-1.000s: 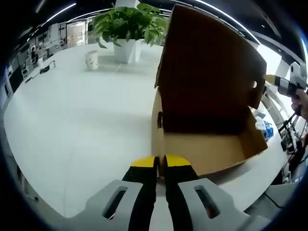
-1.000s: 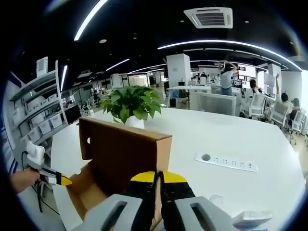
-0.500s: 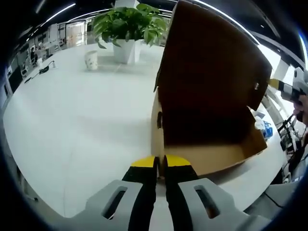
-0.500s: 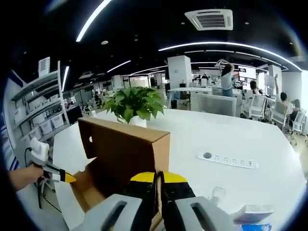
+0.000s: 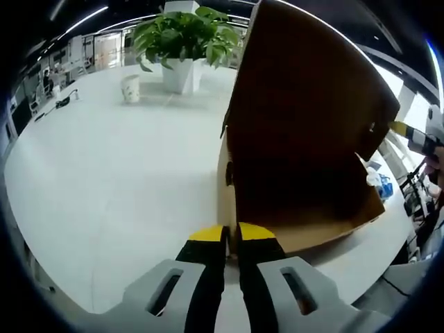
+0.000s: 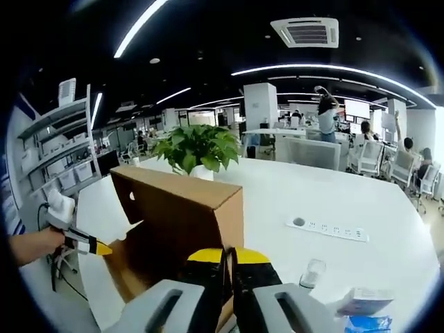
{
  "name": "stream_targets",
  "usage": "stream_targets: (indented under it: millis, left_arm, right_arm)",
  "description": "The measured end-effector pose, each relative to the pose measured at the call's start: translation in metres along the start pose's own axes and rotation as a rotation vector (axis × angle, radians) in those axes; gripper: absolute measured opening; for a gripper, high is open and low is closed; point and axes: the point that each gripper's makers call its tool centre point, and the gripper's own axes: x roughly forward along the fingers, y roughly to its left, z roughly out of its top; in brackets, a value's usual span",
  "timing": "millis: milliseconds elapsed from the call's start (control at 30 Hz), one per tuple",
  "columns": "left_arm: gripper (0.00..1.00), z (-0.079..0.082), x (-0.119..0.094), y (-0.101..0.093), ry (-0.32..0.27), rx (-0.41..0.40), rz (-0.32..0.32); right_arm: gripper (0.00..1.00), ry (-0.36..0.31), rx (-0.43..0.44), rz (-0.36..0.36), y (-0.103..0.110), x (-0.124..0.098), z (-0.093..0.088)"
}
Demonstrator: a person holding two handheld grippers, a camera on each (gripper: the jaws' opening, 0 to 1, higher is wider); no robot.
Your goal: Operate the shoe box by opening the lid, removing the specified soft item, and placing it in the target area until the item is outside and the box remains undamaged.
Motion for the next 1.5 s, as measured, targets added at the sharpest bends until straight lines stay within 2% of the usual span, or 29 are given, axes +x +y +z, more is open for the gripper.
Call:
stream_targets:
  millis: [167, 400, 967, 1200, 1333, 1500]
  left_arm:
    - [0.04, 0.000, 0.000, 0.000, 0.000, 0.005, -0.003]
    - [0.04, 0.001, 0.000, 0.000, -0.010, 0.014, -0.004]
    - [0.04, 0.002, -0.001, -0.001, -0.017, 0.050, -0.002]
    - [0.05, 0.004, -0.001, -0.002, -0.025, 0.091, -0.006]
    - [0.06, 0.009, -0.004, -0.003, -0.041, 0.124, -0.017]
    - [0.11, 0.024, -0.012, -0.008, -0.096, 0.140, -0.031]
  right_arm:
    - [0.00, -0.016, -0.023, -0.011, 0.002, -0.004, -0.006]
    - [0.00, -0.026, -0.006, -0.025, 0.007, -0.011, -0.015]
    - [0.00, -0.006, 0.015, -0.027, 0.017, -0.021, -0.036]
    - [0.00, 0.003, 0.028, -0.028, 0.018, -0.023, -0.043]
    - [0.00, 0.004, 0.031, -0.029, 0.020, -0.023, -0.046]
    - [0.00, 0.018, 0.040, -0.026, 0.020, -0.024, -0.053]
